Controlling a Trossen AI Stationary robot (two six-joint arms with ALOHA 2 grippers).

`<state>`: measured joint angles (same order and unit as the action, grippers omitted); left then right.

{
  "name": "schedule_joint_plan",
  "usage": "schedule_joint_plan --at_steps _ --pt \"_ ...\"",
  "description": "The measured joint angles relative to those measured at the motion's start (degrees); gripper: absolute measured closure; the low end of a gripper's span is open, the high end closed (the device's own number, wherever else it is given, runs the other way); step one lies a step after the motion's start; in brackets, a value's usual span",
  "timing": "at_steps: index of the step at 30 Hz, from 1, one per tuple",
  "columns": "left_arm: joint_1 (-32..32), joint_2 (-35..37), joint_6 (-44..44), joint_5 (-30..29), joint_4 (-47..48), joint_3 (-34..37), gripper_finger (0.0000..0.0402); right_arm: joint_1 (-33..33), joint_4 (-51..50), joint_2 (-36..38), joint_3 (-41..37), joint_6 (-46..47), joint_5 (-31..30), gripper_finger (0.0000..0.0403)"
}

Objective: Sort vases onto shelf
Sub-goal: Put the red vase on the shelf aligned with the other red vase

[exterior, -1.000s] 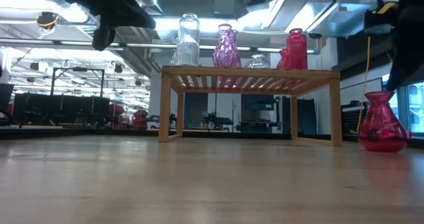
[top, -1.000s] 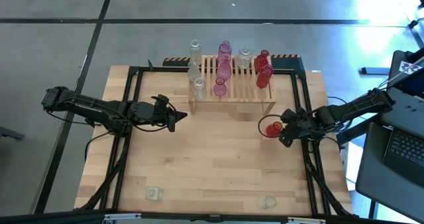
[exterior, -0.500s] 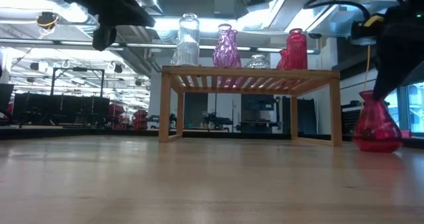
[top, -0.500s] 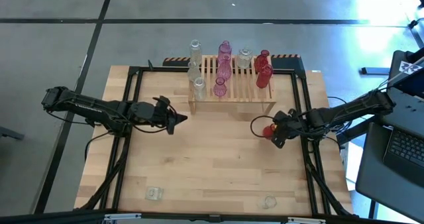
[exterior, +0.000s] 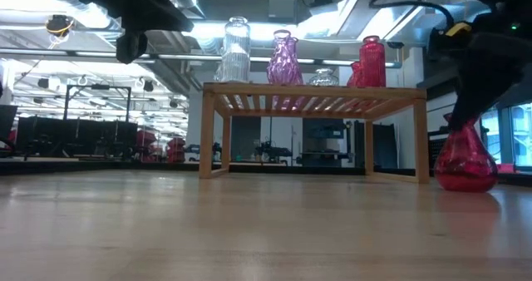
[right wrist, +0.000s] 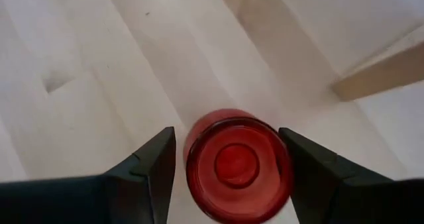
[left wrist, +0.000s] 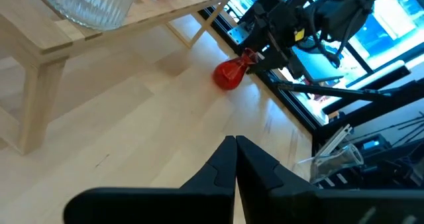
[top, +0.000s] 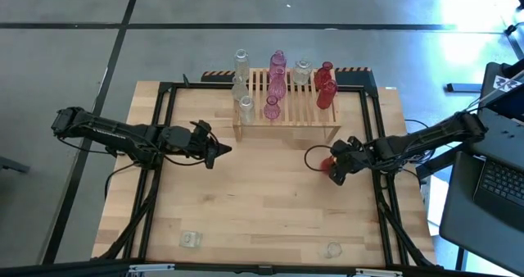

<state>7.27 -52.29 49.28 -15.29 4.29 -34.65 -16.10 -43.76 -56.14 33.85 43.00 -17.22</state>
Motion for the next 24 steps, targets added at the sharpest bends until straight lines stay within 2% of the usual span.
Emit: schedule_joint_plan --at_steps 8,13,19,24 --pt "0.00 0.00 0.00 1.15 0.00 0.00 0.0401 0.00 9.34 -6.51 0.02 -1.52 0.65 0.0189" --pt "0.00 0.00 0.00 1.27 -0.02 0.00 0.0402 -0.02 11.29 -10.13 0.02 -1.77 4.47 0.0192" --pt "0.00 0.00 0.00 1.27 0.00 0.00 0.0401 -0.04 11.18 -10.30 0.33 -3.12 5.18 0.0246" --pt "0.00 0.00 -0.01 1.25 0.00 0.01 0.0402 -0.04 10.59 -10.16 2.63 -6.37 4.76 0.0248"
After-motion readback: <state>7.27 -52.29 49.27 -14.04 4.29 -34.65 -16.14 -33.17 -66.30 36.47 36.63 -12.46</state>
